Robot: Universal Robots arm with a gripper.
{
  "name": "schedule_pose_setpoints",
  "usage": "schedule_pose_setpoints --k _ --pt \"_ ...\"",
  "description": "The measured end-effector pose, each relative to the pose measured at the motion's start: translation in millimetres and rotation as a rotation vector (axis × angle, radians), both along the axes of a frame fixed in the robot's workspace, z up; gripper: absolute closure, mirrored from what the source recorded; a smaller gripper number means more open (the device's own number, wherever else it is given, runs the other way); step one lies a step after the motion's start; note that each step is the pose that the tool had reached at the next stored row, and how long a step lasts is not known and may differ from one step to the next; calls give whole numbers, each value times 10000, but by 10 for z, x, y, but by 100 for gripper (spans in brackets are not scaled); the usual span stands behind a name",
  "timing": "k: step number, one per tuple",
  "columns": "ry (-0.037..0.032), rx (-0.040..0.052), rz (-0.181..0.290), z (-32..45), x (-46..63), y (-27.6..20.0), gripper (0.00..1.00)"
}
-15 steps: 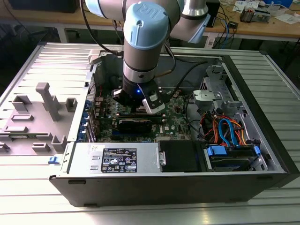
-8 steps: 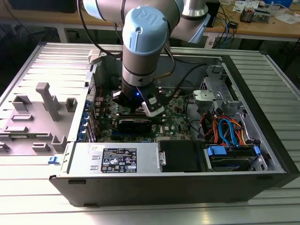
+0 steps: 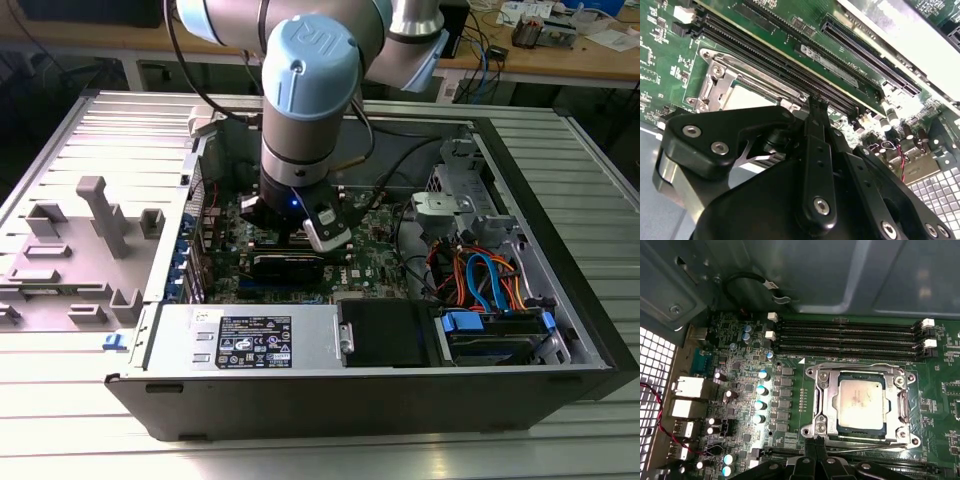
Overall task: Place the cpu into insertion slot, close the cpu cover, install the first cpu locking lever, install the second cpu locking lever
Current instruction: 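Install the second cpu locking lever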
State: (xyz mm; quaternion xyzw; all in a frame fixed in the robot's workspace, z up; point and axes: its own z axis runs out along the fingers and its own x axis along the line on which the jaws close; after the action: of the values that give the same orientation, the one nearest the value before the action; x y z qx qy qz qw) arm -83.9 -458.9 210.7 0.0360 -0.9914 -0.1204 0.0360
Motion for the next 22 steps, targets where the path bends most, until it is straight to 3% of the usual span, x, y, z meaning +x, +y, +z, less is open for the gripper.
schedule_pose_setpoints --k 9,13,22 --pt "0 0 1 -23 0 -29 89" --pt "2 55 1 -64 0 -29 89" --pt "1 147 6 -71 -8 -8 89"
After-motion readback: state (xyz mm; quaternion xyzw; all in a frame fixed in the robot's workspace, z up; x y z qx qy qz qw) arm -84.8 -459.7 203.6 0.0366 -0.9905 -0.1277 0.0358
